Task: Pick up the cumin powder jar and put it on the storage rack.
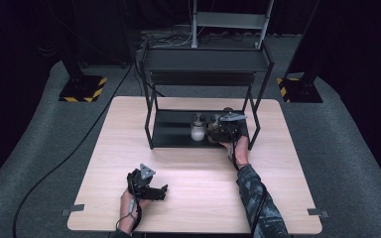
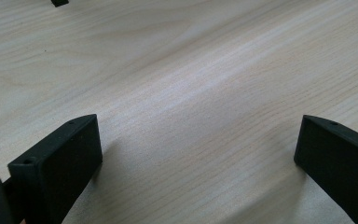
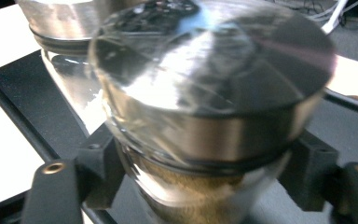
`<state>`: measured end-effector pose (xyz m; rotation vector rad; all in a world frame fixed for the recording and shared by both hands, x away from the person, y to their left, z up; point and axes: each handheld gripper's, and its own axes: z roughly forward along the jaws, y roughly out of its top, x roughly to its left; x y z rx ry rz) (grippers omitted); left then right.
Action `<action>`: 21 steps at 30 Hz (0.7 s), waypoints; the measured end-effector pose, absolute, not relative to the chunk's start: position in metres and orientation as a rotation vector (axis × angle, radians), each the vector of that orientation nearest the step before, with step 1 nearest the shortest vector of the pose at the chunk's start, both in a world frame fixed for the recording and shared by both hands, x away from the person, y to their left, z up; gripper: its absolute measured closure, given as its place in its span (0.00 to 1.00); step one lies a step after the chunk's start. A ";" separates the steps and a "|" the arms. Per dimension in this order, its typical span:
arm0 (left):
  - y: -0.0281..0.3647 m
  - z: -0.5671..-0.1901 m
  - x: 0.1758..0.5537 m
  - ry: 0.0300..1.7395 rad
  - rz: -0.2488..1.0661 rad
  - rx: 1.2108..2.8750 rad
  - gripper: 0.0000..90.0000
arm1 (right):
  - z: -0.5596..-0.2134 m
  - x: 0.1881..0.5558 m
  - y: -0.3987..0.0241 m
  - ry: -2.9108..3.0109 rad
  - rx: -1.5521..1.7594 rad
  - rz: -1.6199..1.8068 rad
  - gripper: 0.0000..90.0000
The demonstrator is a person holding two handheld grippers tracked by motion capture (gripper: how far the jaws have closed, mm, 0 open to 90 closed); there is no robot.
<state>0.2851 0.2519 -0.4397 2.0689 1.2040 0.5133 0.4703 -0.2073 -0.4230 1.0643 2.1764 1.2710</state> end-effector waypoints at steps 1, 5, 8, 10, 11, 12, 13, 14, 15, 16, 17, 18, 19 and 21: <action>0.252 -0.440 0.285 1.204 0.514 2.069 0.00 | -0.421 0.472 -0.209 2.186 1.078 1.274 0.22; 0.252 -0.440 0.285 1.204 0.514 2.069 0.00 | -0.413 0.472 -0.210 2.220 1.097 1.235 0.14; 0.252 -0.440 0.285 1.204 0.513 2.069 0.00 | -0.406 0.473 -0.208 2.248 1.111 1.194 0.10; 0.252 -0.440 0.285 1.204 0.513 2.069 0.00 | -0.401 0.474 -0.207 2.274 1.114 1.169 0.08; 0.252 -0.440 0.285 1.204 0.513 2.069 0.00 | -0.398 0.473 -0.206 2.283 1.121 1.147 0.05; 0.252 -0.440 0.285 1.204 0.513 2.069 0.00 | -0.396 0.474 -0.206 2.295 1.123 1.137 0.04; 0.252 -0.440 0.285 1.204 0.513 2.069 0.00 | -0.394 0.472 -0.206 2.303 1.126 1.124 0.04; 0.252 -0.440 0.285 1.204 0.513 2.069 0.00 | -0.392 0.470 -0.205 2.309 1.125 1.105 0.03; 0.252 -0.440 0.285 1.204 0.513 2.069 0.00 | -0.391 0.469 -0.206 2.320 1.125 1.096 0.03; 0.252 -0.440 0.285 1.204 0.514 2.069 0.00 | -0.391 0.466 -0.207 2.324 1.123 1.085 0.03; 0.252 -0.440 0.285 1.204 0.513 2.069 0.00 | -0.390 0.463 -0.208 2.328 1.128 1.070 0.02; 0.252 -0.440 0.285 1.204 0.513 2.068 0.00 | -0.389 0.461 -0.209 2.334 1.123 1.067 0.02; 0.252 -0.440 0.285 1.204 0.514 2.069 0.00 | -0.389 0.459 -0.210 2.339 1.123 1.059 0.02; 0.252 -0.440 0.285 1.204 0.514 2.068 0.00 | -0.388 0.453 -0.214 2.342 1.122 1.052 0.02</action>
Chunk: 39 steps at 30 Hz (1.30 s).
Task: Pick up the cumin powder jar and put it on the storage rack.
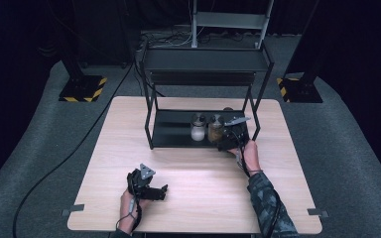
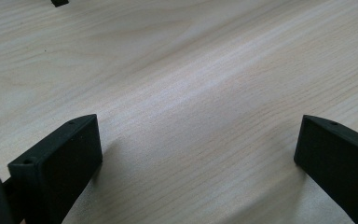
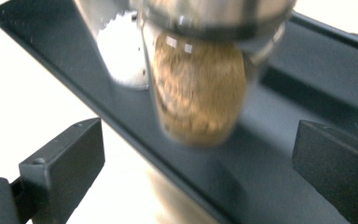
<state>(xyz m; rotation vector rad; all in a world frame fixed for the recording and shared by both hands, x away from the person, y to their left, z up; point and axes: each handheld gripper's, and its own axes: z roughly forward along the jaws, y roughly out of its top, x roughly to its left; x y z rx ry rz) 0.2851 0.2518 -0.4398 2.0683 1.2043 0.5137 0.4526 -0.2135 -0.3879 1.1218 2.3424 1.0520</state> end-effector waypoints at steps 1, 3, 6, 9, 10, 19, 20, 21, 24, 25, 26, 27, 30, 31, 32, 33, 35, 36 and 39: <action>0.252 -0.440 0.285 1.204 0.514 2.068 0.00 | -0.387 0.448 -0.216 2.345 1.118 1.053 0.02; 0.252 -0.440 0.285 1.204 0.514 2.069 0.00 | -0.386 0.442 -0.218 2.344 1.108 1.047 0.01; 0.252 -0.440 0.285 1.204 0.514 2.069 0.00 | -0.384 0.432 -0.222 2.351 1.098 1.033 0.00; 0.252 -0.440 0.285 1.204 0.514 2.069 0.00 | -0.382 0.420 -0.227 2.345 1.091 1.037 0.00; 0.252 -0.440 0.285 1.204 0.514 2.068 0.00 | -0.381 0.414 -0.229 2.345 1.089 1.033 0.00; 0.252 -0.440 0.285 1.205 0.514 2.068 0.00 | -0.386 0.369 -0.250 2.333 1.098 1.023 0.00; 0.252 -0.440 0.285 1.205 0.514 2.068 0.00 | -0.387 0.366 -0.251 2.334 1.100 1.023 0.00; 0.252 -0.440 0.285 1.206 0.515 2.067 0.00 | -0.389 0.361 -0.253 2.335 1.105 1.021 0.00; 0.251 -0.440 0.285 1.208 0.516 2.067 0.00 | -0.395 0.346 -0.258 2.331 1.117 1.028 0.00; 0.251 -0.440 0.285 1.207 0.516 2.067 0.00 | -0.397 0.342 -0.259 2.331 1.122 1.029 0.00; 0.251 -0.440 0.285 1.207 0.516 2.067 0.00 | -0.399 0.337 -0.260 2.329 1.129 1.029 0.00; 0.251 -0.440 0.285 1.207 0.516 2.067 0.00 | -0.402 0.332 -0.262 2.327 1.136 1.031 0.00; 0.251 -0.440 0.285 1.207 0.517 2.067 0.00 | -0.409 0.319 -0.266 2.320 1.159 1.044 0.00; 0.251 -0.440 0.285 1.207 0.517 2.067 0.00 | -0.412 0.315 -0.268 2.317 1.165 1.051 0.00; 0.251 -0.440 0.285 1.208 0.516 2.067 0.00 | -0.414 0.311 -0.269 2.314 1.173 1.055 0.00; 0.251 -0.440 0.285 1.208 0.517 2.067 0.00 | -0.416 0.306 -0.270 2.308 1.178 1.057 0.00; 0.251 -0.440 0.284 1.209 0.517 2.066 0.00 | -0.421 0.298 -0.272 2.299 1.201 1.063 0.00; 0.251 -0.440 0.284 1.209 0.517 2.066 0.00 | -0.423 0.296 -0.273 2.296 1.207 1.066 0.00; 0.251 -0.440 0.284 1.209 0.517 2.066 0.00 | -0.428 0.287 -0.277 2.276 1.237 1.075 0.00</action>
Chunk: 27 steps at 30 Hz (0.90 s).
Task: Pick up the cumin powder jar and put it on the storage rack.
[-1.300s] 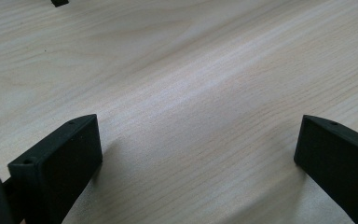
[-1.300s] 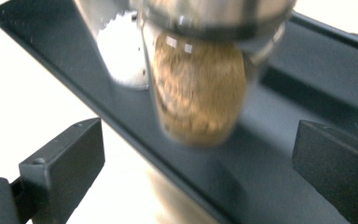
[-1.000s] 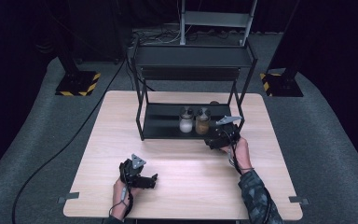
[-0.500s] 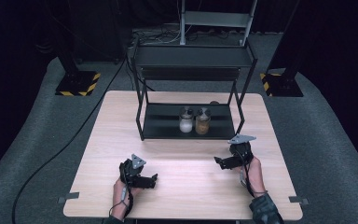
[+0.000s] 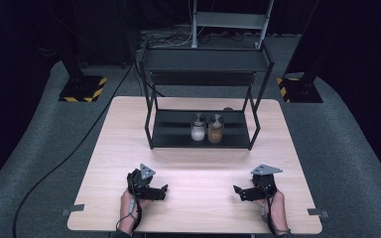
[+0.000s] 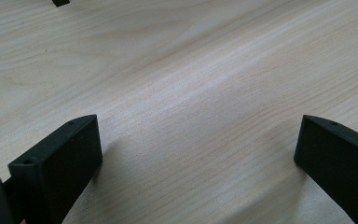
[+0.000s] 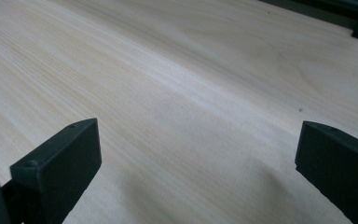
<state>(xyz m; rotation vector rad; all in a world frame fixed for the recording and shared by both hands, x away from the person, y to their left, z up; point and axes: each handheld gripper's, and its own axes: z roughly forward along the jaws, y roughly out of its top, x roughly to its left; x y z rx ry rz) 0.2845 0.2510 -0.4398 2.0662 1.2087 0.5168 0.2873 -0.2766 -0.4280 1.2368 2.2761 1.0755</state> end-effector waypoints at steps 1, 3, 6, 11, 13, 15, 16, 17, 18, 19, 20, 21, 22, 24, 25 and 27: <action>0.251 -0.440 0.284 1.209 0.517 2.066 0.00 | -0.430 0.285 -0.278 2.267 1.255 1.079 0.00; 0.251 -0.440 0.284 1.209 0.517 2.066 0.00 | -0.433 0.281 -0.280 2.255 1.273 1.081 0.00; 0.251 -0.440 0.284 1.209 0.517 2.066 0.00 | -0.437 0.276 -0.283 2.233 1.290 1.082 0.00; 0.251 -0.440 0.284 1.210 0.516 2.066 0.00 | -0.441 0.270 -0.285 2.191 1.302 1.101 0.00; 0.251 -0.440 0.284 1.212 0.518 2.064 0.00 | -0.443 0.266 -0.285 2.169 1.295 1.111 0.00; 0.251 -0.440 0.284 1.213 0.517 2.063 0.00 | -0.444 0.263 -0.285 2.154 1.296 1.118 0.00; 0.251 -0.440 0.284 1.213 0.517 2.064 0.00 | -0.444 0.263 -0.285 2.151 1.296 1.118 0.00; 0.251 -0.440 0.284 1.213 0.517 2.064 0.00 | -0.444 0.263 -0.285 2.152 1.298 1.116 0.00; 0.251 -0.440 0.284 1.213 0.517 2.064 0.00 | -0.444 0.264 -0.284 2.153 1.299 1.114 0.00; 0.251 -0.440 0.284 1.213 0.517 2.064 0.00 | -0.444 0.263 -0.284 2.154 1.296 1.112 0.00; 0.251 -0.440 0.284 1.213 0.517 2.064 0.00 | -0.444 0.263 -0.284 2.153 1.290 1.111 0.00; 0.251 -0.440 0.284 1.213 0.518 2.064 0.00 | -0.444 0.262 -0.283 2.152 1.289 1.109 0.00; 0.251 -0.440 0.284 1.214 0.518 2.063 0.00 | -0.444 0.262 -0.282 2.151 1.291 1.105 0.00; 0.250 -0.440 0.284 1.214 0.518 2.063 0.00 | -0.443 0.262 -0.282 2.152 1.289 1.100 0.00; 0.250 -0.440 0.284 1.214 0.518 2.064 0.00 | -0.443 0.262 -0.281 2.151 1.290 1.097 0.00; 0.250 -0.440 0.284 1.214 0.518 2.064 0.00 | -0.443 0.263 -0.281 2.153 1.287 1.095 0.00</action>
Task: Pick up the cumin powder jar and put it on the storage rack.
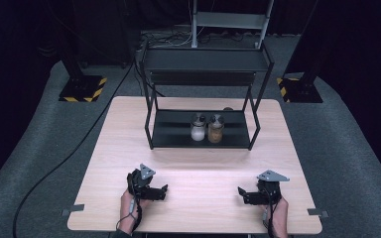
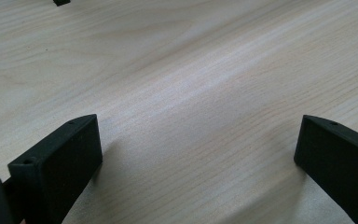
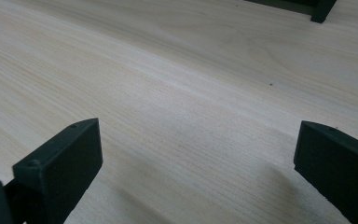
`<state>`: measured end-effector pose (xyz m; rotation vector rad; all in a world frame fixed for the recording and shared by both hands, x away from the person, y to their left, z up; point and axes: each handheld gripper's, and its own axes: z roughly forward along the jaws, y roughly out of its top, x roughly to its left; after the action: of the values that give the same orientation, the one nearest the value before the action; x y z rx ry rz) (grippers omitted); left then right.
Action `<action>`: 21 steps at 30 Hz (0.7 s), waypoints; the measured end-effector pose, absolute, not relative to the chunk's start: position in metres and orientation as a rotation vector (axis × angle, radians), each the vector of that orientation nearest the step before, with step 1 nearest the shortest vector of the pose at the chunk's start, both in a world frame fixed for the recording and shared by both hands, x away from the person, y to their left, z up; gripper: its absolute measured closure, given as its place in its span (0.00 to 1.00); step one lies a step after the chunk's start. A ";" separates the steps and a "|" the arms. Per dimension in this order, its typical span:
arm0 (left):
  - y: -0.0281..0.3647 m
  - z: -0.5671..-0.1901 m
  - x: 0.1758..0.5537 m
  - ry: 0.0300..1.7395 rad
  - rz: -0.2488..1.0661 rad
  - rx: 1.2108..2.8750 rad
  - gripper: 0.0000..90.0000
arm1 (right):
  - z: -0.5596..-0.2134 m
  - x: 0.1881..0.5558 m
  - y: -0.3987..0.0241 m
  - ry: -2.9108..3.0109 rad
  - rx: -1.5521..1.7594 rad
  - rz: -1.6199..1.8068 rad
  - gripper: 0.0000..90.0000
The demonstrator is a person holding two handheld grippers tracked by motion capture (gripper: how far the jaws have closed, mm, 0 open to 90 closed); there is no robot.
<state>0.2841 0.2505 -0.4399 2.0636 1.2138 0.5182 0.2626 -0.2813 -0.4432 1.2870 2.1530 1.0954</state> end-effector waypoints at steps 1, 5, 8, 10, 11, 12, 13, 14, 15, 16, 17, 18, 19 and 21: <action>0.251 -0.440 0.284 1.213 0.518 2.064 0.00 | -0.443 0.262 -0.281 2.153 1.286 1.096 0.00; 0.250 -0.440 0.284 1.214 0.518 2.064 0.00 | -0.444 0.261 -0.280 2.143 1.284 1.094 0.01; 0.250 -0.440 0.284 1.212 0.521 2.064 0.00 | -0.443 0.261 -0.280 2.150 1.276 1.090 0.01; 0.250 -0.440 0.284 1.212 0.520 2.064 0.00 | -0.443 0.261 -0.279 2.151 1.271 1.083 0.01; 0.250 -0.440 0.284 1.212 0.520 2.064 0.00 | -0.443 0.261 -0.278 2.152 1.271 1.081 0.01; 0.250 -0.440 0.284 1.211 0.520 2.064 0.00 | -0.443 0.260 -0.278 2.149 1.269 1.080 0.01; 0.250 -0.440 0.284 1.211 0.520 2.064 0.00 | -0.444 0.259 -0.278 2.144 1.265 1.080 0.00; 0.250 -0.440 0.284 1.211 0.520 2.065 0.00 | -0.444 0.259 -0.278 2.141 1.264 1.081 0.00; 0.250 -0.440 0.284 1.211 0.520 2.064 0.00 | -0.444 0.258 -0.278 2.140 1.264 1.084 0.00; 0.250 -0.440 0.284 1.211 0.519 2.065 0.00 | -0.444 0.258 -0.278 2.139 1.263 1.085 0.00; 0.250 -0.440 0.284 1.210 0.518 2.066 0.00 | -0.444 0.258 -0.278 2.140 1.263 1.085 0.00; 0.250 -0.440 0.284 1.209 0.518 2.067 0.00 | -0.444 0.259 -0.278 2.141 1.263 1.083 0.00; 0.250 -0.440 0.284 1.209 0.519 2.066 0.00 | -0.444 0.259 -0.277 2.144 1.259 1.078 0.00; 0.250 -0.440 0.284 1.208 0.519 2.067 0.00 | -0.444 0.259 -0.277 2.145 1.256 1.074 0.00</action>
<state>0.2839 0.2504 -0.4399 2.0667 1.2079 0.5186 0.2587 -0.2766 -0.4436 1.2564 2.1453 1.0744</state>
